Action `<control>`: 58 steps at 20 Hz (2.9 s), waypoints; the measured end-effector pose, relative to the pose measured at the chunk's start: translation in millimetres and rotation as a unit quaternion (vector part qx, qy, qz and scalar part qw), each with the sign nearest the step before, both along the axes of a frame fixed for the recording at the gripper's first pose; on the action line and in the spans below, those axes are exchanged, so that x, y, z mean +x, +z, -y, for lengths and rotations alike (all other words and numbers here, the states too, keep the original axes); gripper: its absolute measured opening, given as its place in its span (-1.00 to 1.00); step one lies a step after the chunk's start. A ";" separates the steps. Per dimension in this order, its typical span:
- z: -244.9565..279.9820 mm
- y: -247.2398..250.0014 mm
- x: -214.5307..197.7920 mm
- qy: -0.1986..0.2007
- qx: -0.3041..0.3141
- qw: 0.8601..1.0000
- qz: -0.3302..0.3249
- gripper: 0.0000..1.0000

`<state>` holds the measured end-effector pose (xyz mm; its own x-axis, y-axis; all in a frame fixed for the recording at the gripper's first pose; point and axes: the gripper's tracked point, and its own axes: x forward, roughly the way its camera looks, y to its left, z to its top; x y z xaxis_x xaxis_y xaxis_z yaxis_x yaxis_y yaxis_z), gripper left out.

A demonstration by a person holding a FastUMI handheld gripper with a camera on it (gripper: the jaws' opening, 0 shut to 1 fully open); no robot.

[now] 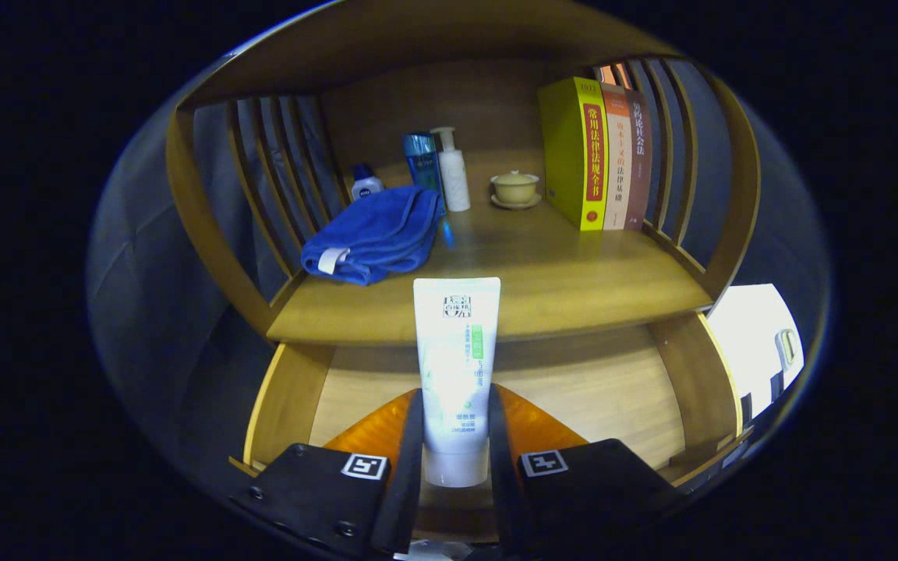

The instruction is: Pull open the drawer, take out the items inside it, and place them on the countertop above the cabinet.

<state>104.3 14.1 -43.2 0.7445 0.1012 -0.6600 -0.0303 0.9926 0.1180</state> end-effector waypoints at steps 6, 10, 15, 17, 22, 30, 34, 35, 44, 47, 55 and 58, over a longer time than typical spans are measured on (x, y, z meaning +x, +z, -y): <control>3.2 21.5 44.6 -0.008 -0.012 0.999 0.029 -0.03; 17.2 25.1 85.1 -0.023 -0.036 0.998 0.044 -0.03; 17.9 3.2 124.4 -0.034 -0.014 0.999 0.024 -0.03; 24.9 -7.4 132.6 -0.040 -0.022 0.999 0.017 -0.03; 25.1 -10.3 147.9 -0.039 -0.038 0.998 0.020 -0.03; 28.1 -23.4 155.6 -0.039 -0.053 0.998 0.005 0.03; 28.6 -29.0 155.6 -0.040 -0.050 0.998 0.002 0.08; 28.2 -27.6 155.3 -0.040 -0.052 0.998 0.004 0.10; 23.6 -13.7 144.2 -0.035 -0.021 0.999 0.022 0.79; 22.1 0.2 134.3 -0.030 -0.023 0.998 0.041 0.98; 7.0 50.1 76.1 -0.013 -0.017 0.995 0.101 0.98; 0.8 63.2 44.5 -0.011 -0.012 0.992 0.124 0.97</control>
